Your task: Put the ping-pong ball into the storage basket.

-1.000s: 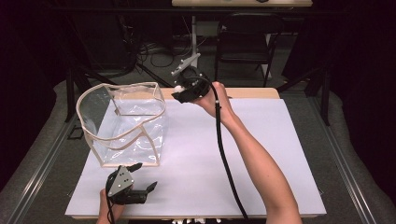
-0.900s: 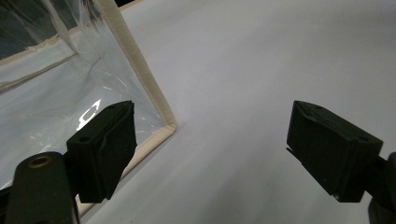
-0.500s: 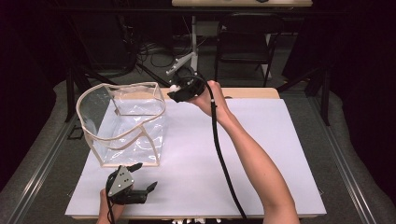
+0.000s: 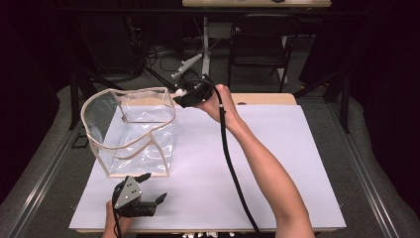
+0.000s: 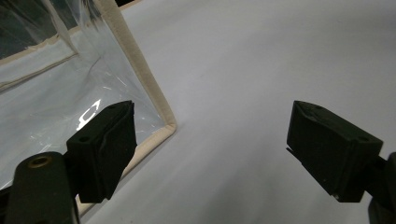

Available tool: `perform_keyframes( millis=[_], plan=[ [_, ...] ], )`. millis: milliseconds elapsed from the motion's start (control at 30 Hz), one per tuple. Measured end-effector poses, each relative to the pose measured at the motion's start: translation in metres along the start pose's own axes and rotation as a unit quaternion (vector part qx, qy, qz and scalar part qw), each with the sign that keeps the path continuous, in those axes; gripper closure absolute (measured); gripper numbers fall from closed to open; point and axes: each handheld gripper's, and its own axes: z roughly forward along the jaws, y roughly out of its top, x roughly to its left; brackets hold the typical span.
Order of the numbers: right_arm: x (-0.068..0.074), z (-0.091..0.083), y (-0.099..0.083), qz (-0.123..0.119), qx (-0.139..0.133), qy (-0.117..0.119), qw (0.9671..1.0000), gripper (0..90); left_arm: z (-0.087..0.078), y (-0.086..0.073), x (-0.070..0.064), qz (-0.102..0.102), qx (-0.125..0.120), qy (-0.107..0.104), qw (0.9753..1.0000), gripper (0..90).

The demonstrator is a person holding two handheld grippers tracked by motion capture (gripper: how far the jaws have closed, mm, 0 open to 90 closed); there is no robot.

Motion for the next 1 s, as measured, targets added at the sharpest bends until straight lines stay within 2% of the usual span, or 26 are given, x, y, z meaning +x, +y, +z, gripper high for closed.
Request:
perform_keyframes(
  millis=[1000],
  plan=[
    [0.012,0.012,0.013,-0.009,-0.011,0.006,0.9999,51.4,0.0,0.0,0.0,0.001,-0.001,0.0,1.0,16.2]
  ],
)
